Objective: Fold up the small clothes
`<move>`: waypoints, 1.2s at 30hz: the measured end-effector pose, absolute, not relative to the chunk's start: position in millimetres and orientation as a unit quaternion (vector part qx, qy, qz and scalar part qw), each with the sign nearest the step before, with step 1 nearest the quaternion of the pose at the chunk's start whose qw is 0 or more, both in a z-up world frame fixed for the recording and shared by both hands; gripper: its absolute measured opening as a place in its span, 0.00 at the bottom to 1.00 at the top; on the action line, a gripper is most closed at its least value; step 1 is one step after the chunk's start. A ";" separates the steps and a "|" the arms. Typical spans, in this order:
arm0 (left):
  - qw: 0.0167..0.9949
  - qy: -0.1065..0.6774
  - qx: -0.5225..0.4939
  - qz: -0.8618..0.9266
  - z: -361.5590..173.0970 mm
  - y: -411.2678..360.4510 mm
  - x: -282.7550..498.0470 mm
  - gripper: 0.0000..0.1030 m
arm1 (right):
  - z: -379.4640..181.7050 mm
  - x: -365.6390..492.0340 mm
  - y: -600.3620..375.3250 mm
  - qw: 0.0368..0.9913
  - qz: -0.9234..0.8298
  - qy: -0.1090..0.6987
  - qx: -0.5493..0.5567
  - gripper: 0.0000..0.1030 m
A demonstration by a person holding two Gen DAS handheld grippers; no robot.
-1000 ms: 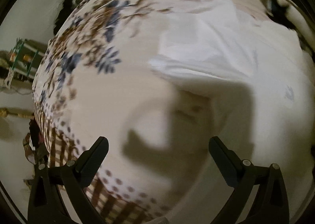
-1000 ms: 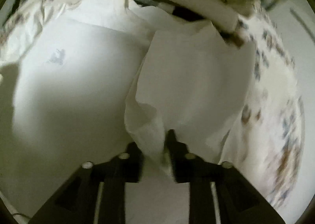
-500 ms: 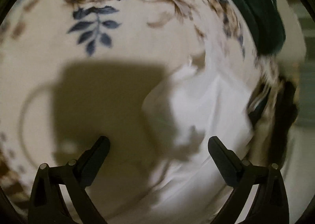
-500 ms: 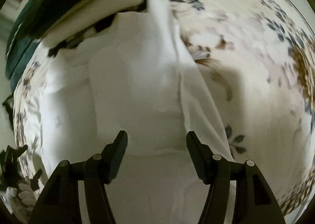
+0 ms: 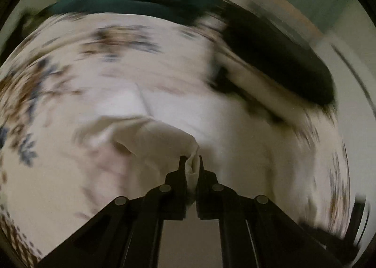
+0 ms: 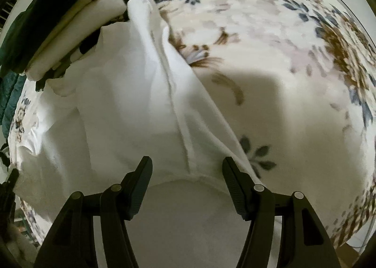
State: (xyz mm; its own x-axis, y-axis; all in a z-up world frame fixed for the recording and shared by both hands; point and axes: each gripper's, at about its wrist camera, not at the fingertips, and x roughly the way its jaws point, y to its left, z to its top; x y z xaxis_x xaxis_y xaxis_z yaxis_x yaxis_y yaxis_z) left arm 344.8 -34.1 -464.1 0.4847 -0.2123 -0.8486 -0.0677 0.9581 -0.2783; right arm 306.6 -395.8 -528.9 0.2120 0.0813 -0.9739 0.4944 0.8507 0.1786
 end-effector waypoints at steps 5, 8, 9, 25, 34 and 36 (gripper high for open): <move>0.823 0.553 -0.052 -0.121 -491.1 -105.7 318.1 0.08 | -516.4 288.4 -414.3 0.737 -0.148 0.615 0.238 0.62; 0.816 0.568 -0.033 -0.102 -498.7 -101.7 306.6 0.18 | -507.3 290.3 -411.1 0.737 -0.145 0.617 0.236 0.62; 0.817 0.568 -0.033 -0.093 -498.8 -93.7 305.7 0.36 | -503.9 289.9 -411.2 0.737 -0.144 0.617 0.234 0.62; 0.822 0.557 -0.076 0.091 -523.2 50.6 380.2 0.72 | -535.5 418.8 -307.6 0.677 0.077 0.650 0.337 0.27; 0.833 0.546 -0.054 0.074 -520.1 22.7 401.6 0.72 | -491.0 430.1 -323.1 0.736 -0.011 0.620 0.271 0.04; 0.834 0.545 -0.052 0.070 -519.5 17.4 401.7 0.72 | -493.2 430.5 -333.3 0.725 -0.031 0.637 0.260 0.09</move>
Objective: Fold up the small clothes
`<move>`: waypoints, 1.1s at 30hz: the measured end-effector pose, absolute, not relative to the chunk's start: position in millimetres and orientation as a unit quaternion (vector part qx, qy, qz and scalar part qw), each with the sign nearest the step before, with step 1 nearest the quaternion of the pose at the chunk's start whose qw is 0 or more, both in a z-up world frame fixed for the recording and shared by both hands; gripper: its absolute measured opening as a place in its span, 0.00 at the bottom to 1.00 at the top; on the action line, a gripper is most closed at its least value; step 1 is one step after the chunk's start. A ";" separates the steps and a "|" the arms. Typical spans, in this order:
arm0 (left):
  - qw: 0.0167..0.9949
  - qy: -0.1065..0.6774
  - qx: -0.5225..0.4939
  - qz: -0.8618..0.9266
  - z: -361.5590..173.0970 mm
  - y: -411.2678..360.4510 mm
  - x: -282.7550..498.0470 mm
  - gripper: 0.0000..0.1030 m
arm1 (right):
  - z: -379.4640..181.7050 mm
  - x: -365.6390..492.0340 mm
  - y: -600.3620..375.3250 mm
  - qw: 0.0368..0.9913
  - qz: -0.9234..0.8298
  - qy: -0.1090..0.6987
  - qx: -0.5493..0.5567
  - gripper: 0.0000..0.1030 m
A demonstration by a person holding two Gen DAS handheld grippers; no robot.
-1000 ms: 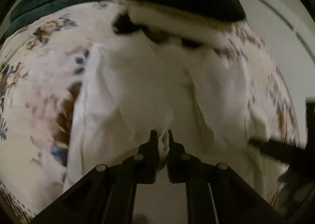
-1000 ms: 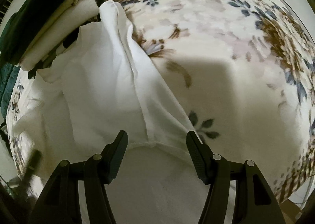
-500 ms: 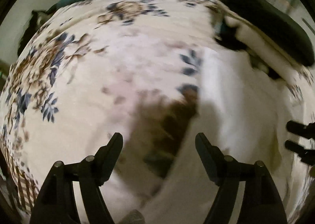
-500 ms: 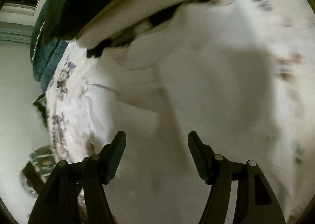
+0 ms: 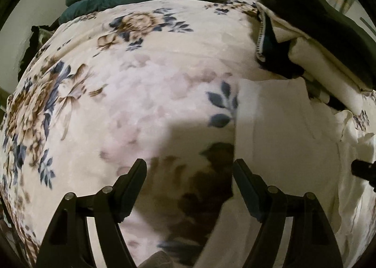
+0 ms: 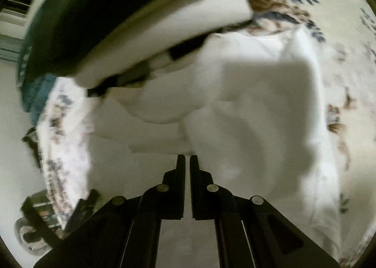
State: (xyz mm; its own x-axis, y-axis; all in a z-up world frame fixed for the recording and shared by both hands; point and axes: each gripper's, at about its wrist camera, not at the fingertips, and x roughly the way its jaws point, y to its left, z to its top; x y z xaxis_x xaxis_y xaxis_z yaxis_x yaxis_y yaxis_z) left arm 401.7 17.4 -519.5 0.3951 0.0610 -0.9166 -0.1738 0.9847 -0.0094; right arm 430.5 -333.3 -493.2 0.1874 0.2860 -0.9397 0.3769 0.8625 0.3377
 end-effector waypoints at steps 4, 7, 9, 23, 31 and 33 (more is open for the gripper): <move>0.832 0.549 -0.039 0.067 -514.0 12.4 394.7 0.72 | -489.2 419.2 -348.7 0.700 -0.025 0.656 0.281 0.54; 0.832 0.550 -0.026 0.066 -502.9 9.7 378.9 0.72 | -470.7 395.3 -365.4 0.703 -0.025 0.655 0.277 0.61; 0.832 0.550 -0.019 0.067 -494.3 6.6 365.1 0.72 | -462.3 376.6 -381.2 0.700 -0.027 0.658 0.276 0.64; 0.788 0.605 -0.054 0.102 -469.2 -122.6 194.9 0.72 | -451.1 265.8 -543.4 0.653 0.030 0.725 0.219 0.65; 0.733 0.674 -0.083 0.040 -491.8 -285.7 93.6 0.72 | -439.2 260.6 -643.0 0.651 0.043 0.740 0.163 0.65; 0.724 0.686 -0.073 0.012 -508.0 -326.1 77.6 0.72 | -442.2 265.3 -661.8 0.651 0.040 0.742 0.156 0.65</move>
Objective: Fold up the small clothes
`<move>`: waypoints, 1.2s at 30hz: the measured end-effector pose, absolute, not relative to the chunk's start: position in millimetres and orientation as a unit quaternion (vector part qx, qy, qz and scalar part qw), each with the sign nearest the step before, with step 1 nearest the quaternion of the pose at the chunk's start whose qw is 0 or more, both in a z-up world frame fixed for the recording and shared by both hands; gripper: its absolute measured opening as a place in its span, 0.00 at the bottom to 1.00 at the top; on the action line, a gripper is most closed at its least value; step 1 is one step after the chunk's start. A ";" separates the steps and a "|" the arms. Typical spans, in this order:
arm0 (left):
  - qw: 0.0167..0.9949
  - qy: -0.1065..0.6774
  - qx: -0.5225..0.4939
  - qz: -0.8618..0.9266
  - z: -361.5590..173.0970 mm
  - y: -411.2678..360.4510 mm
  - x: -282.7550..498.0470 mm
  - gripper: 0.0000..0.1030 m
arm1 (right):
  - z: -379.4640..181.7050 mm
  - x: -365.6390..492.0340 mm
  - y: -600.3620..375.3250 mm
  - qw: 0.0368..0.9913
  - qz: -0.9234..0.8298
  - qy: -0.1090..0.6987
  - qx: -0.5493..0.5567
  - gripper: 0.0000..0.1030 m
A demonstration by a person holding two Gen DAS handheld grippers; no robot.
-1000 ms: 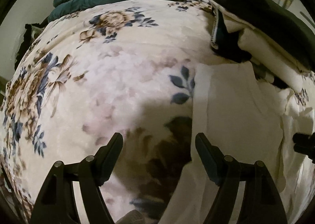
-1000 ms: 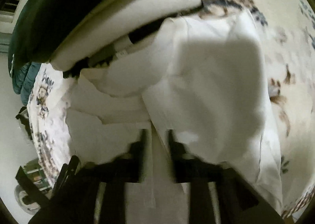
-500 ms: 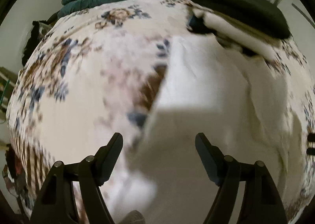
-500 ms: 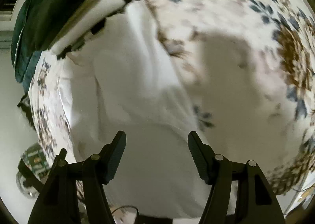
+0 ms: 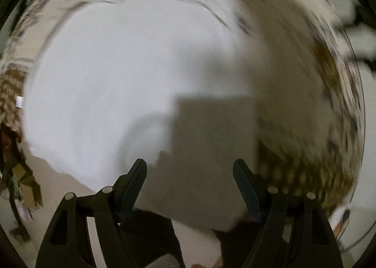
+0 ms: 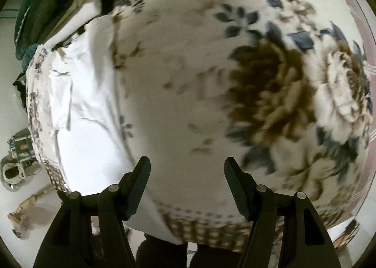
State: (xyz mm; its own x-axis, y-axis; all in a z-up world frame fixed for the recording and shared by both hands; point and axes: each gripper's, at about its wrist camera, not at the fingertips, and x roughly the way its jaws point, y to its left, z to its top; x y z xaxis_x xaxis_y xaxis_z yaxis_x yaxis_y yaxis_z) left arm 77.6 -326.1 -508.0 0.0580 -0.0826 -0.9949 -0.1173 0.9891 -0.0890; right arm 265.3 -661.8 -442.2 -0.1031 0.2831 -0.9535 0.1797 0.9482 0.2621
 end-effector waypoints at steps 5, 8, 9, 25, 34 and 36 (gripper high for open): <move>0.713 0.701 -0.015 0.006 -557.5 -381.9 61.9 0.59 | -453.3 287.2 -673.8 0.657 0.058 0.736 0.150 0.65; 0.737 0.676 0.018 0.027 -555.9 -383.4 63.0 0.00 | -460.8 304.4 -657.2 0.661 0.081 0.730 0.154 0.65; 0.742 0.670 0.018 0.034 -551.1 -380.5 63.6 0.01 | -463.6 314.3 -646.9 0.663 0.095 0.726 0.155 0.65; 0.779 0.612 -0.092 0.104 -460.2 -263.0 48.2 0.01 | -519.3 464.5 -514.3 0.664 0.168 0.697 0.211 0.53; 0.766 0.613 -0.147 0.121 -442.7 -192.1 62.4 0.01 | -486.3 473.3 -464.0 0.674 0.177 0.689 0.199 0.04; 0.764 0.605 -0.178 0.137 -437.6 -162.2 63.5 0.01 | -467.8 475.8 -451.9 0.682 0.186 0.683 0.185 0.04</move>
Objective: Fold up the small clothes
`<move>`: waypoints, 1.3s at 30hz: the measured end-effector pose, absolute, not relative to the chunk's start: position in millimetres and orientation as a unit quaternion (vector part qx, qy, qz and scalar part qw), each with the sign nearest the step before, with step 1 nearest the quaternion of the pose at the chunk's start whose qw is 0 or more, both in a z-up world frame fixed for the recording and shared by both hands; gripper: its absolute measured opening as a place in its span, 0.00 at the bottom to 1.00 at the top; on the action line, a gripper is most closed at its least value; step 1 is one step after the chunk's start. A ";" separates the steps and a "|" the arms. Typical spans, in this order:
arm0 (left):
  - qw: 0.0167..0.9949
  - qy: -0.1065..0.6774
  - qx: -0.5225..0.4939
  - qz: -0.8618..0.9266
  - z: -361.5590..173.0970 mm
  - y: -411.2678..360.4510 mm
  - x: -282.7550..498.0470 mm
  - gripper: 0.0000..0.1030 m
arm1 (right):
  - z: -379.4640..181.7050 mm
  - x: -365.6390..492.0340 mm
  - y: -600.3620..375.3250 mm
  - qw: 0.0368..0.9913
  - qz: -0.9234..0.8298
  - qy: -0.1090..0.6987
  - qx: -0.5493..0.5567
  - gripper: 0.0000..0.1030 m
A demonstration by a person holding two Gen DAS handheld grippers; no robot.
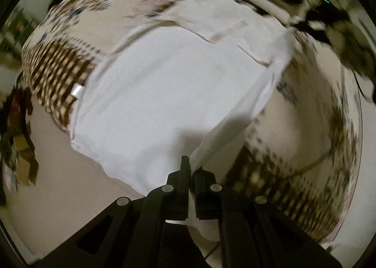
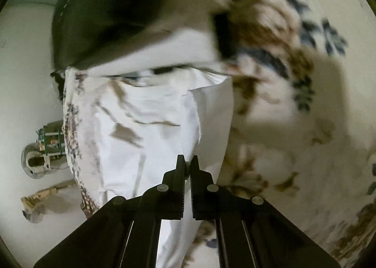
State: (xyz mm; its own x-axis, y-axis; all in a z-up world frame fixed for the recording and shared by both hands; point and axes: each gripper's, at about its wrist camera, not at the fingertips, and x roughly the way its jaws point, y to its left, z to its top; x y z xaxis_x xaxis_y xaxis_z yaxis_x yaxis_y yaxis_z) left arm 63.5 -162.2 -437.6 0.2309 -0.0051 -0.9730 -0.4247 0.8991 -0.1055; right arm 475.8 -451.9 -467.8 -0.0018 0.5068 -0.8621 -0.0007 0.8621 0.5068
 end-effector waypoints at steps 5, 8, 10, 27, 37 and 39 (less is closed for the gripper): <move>0.761 0.578 -0.247 0.164 -435.0 -90.7 67.5 0.01 | -411.7 490.5 -384.7 0.706 0.208 0.664 0.134 0.03; 0.753 0.563 -0.290 0.179 -443.2 -42.7 67.6 0.01 | -397.7 500.3 -329.3 0.712 0.214 0.663 0.093 0.03; 0.747 0.558 -0.311 0.184 -451.7 -16.0 66.9 0.01 | -397.8 504.8 -286.8 0.715 0.213 0.663 0.059 0.03; 0.656 0.664 -0.333 0.135 -553.9 104.3 25.4 0.09 | -502.2 507.6 -122.2 0.672 0.152 0.725 0.012 0.54; 0.679 0.643 -0.351 0.048 -538.2 108.5 41.7 0.37 | -462.8 397.7 -186.9 0.660 0.160 0.732 0.054 0.60; 0.680 0.655 -0.328 0.037 -542.0 92.9 46.2 0.35 | -472.7 349.8 -213.4 0.642 0.156 0.748 0.053 0.60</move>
